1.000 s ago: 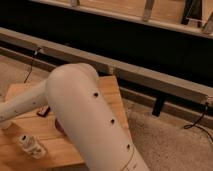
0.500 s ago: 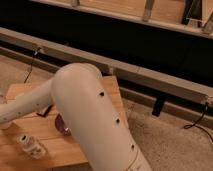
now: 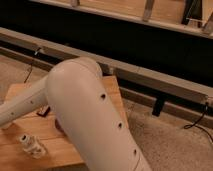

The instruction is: Place the pepper in the ceramic cup

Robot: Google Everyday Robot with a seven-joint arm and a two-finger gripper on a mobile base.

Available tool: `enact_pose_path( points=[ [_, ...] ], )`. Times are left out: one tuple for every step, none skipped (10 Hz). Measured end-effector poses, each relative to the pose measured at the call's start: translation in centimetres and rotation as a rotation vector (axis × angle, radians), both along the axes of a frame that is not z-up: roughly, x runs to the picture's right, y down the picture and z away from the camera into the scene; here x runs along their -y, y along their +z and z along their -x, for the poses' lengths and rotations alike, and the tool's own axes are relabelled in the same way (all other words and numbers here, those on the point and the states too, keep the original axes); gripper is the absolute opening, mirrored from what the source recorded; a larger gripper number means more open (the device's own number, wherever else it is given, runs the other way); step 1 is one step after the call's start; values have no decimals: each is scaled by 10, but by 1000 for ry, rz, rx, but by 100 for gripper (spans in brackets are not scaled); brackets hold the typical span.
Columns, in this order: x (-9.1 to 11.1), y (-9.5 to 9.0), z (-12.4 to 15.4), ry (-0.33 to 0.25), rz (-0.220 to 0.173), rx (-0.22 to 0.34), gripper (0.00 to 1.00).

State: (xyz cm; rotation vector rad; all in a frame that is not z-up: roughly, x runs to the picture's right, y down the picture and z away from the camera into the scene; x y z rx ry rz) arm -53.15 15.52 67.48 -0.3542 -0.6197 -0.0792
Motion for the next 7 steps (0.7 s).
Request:
enact_pose_path(
  points=[
    [4, -4, -15, -9, 27, -66, 68],
    [10, -8, -24, -11, 40, -109, 68],
    [21, -10, -32, -8, 46, -153, 68],
    [32, -10, -36, 2, 45, -187, 68],
    [45, -6, -37, 19, 32, -216, 68],
    [57, 0, -36, 44, 21, -239, 68],
    [63, 5, -36, 59, 15, -252, 68]
  ],
)
